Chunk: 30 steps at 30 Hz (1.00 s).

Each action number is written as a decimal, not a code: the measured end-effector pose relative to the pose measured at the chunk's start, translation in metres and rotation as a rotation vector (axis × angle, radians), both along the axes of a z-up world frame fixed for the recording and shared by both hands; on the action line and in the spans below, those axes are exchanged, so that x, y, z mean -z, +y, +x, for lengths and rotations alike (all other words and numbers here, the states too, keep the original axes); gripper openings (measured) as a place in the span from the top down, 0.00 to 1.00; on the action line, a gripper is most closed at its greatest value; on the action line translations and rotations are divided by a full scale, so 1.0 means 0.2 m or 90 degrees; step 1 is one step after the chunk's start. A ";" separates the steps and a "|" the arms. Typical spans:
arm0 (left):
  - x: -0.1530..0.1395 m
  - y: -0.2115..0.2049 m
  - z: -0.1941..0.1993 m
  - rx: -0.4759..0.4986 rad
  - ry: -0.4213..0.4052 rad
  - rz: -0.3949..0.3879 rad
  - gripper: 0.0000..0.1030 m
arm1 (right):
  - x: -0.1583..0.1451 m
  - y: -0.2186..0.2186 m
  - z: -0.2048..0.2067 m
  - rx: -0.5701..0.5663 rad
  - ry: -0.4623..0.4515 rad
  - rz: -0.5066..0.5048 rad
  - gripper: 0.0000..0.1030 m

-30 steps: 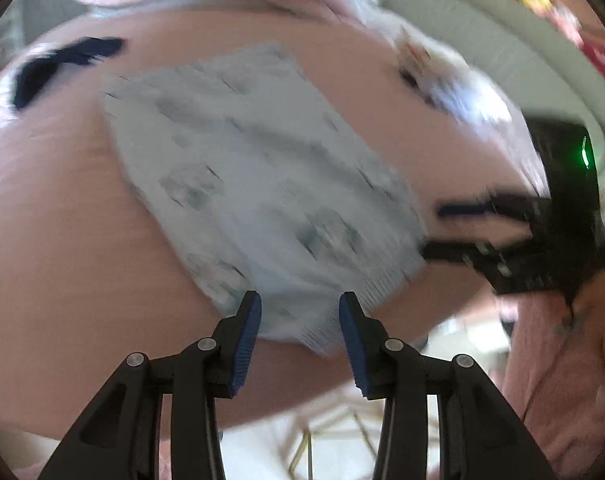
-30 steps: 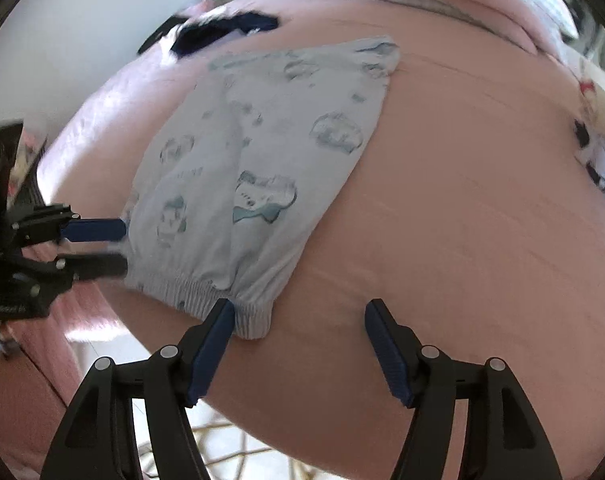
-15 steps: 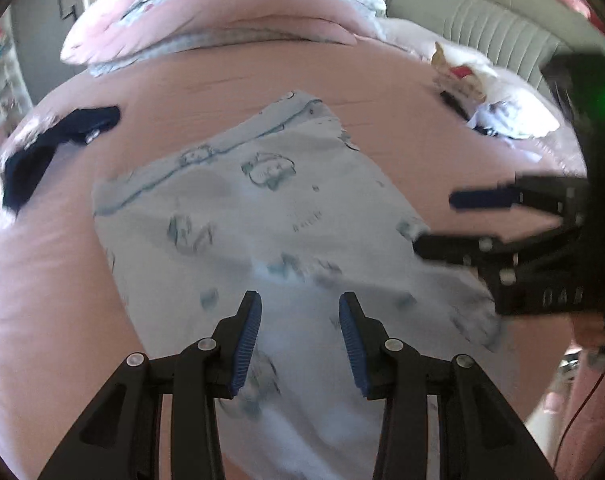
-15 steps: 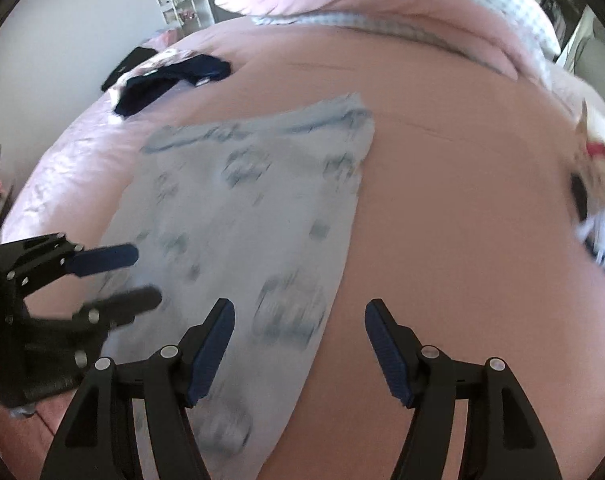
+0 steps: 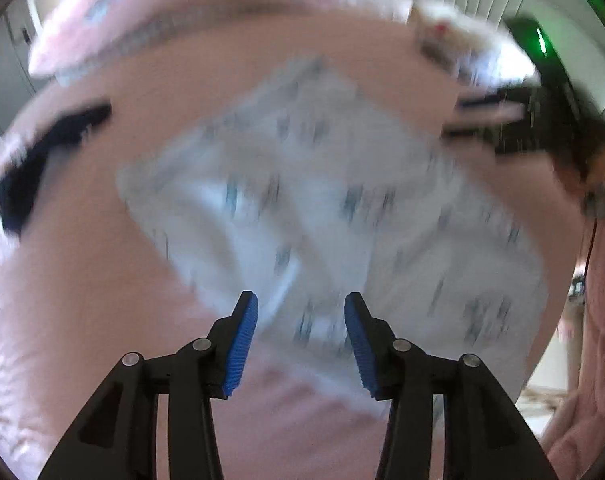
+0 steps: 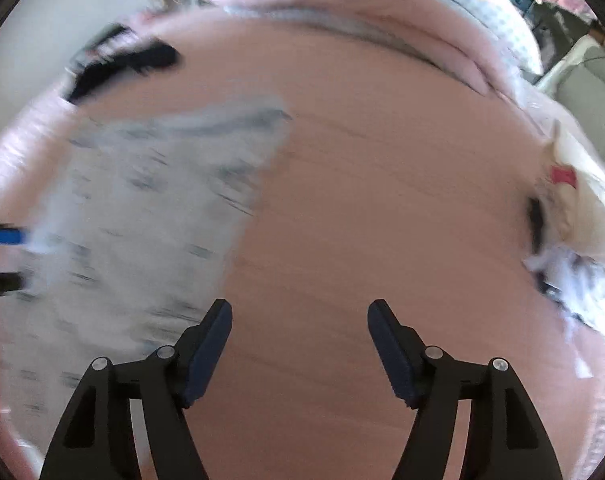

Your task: Fold clothes

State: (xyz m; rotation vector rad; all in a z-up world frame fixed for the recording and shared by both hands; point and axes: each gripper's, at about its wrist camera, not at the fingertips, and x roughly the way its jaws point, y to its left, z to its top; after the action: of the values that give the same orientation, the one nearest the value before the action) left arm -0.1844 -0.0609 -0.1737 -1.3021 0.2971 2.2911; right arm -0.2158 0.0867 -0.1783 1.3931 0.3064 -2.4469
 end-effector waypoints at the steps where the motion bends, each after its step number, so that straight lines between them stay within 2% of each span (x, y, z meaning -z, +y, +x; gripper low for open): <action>1: -0.01 0.03 -0.01 0.000 0.010 0.031 0.58 | -0.03 -0.06 0.03 -0.026 0.009 -0.020 0.32; 3: 0.02 0.11 -0.04 0.005 -0.005 0.058 0.58 | -0.04 -0.17 0.08 -0.085 0.012 -0.032 0.32; 4: 0.06 0.14 -0.05 0.015 -0.021 0.053 0.58 | 0.00 -0.23 0.10 -0.113 0.007 -0.006 0.32; 6: 0.14 0.20 -0.01 0.047 -0.053 0.012 0.58 | 0.09 -0.28 0.14 -0.149 -0.010 0.036 0.32; 8: 0.17 0.18 0.07 0.087 -0.030 -0.027 0.58 | 0.14 -0.17 0.17 -0.142 -0.028 0.011 0.32; 11: 0.13 0.07 0.12 0.091 -0.067 -0.064 0.56 | 0.14 0.00 0.18 -0.112 -0.057 -0.014 0.31; 12: 0.12 0.04 0.13 0.090 -0.079 -0.075 0.56 | 0.13 0.05 0.19 -0.101 -0.056 0.013 0.31; 13: 0.10 0.01 0.14 0.083 -0.084 -0.076 0.56 | 0.12 0.09 0.21 -0.091 -0.055 0.033 0.31; 15: 0.04 0.02 0.14 0.066 -0.067 -0.063 0.57 | 0.08 0.12 0.23 -0.072 -0.054 0.008 0.31; 18: -0.06 0.16 0.13 0.060 -0.001 0.004 0.57 | -0.02 0.04 0.28 -0.072 -0.022 -0.061 0.31; 19: -0.04 0.19 0.13 0.060 -0.003 0.004 0.56 | -0.03 -0.02 0.28 -0.083 -0.012 -0.074 0.31; 24: 0.12 0.29 0.17 0.063 -0.052 -0.034 0.56 | 0.00 0.03 0.35 -0.097 -0.041 -0.059 0.31; 30: 0.00 0.11 0.22 0.071 -0.068 -0.040 0.56 | 0.05 0.10 0.44 -0.114 -0.076 -0.041 0.32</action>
State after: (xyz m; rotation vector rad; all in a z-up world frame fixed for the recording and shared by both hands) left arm -0.1405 -0.0394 -0.1744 -1.3972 0.3969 2.1270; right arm -0.1284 0.1059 -0.1880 1.4123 0.3087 -2.2015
